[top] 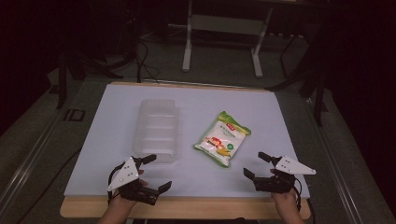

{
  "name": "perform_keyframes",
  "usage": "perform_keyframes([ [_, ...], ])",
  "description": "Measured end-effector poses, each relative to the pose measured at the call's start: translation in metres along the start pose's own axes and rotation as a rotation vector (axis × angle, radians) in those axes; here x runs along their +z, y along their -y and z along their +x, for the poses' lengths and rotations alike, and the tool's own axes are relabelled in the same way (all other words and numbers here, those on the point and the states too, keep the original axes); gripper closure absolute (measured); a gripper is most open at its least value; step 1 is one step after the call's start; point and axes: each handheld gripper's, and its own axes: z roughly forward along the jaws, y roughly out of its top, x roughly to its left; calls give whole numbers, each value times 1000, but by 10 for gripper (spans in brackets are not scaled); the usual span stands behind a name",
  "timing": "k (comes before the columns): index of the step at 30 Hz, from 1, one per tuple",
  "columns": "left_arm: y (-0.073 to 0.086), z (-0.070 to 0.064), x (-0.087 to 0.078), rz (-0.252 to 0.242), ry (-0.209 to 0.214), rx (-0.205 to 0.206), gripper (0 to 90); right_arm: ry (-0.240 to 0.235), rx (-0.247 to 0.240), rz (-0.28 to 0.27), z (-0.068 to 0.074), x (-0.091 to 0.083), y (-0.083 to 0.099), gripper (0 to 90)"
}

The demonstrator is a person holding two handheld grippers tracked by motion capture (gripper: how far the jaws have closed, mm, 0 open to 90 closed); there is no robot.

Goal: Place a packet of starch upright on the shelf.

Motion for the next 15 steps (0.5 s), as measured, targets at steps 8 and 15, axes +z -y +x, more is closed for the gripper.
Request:
perform_keyframes([
  [8, -2, -4, 2, 3, 9, 32, 0, -2, -17, -9, 4, -2, -2, 124],
  [15, -3, -7, 2, -28, 23, 61, 0, -32, -71, -30, 10, -5, -10, 110],
])
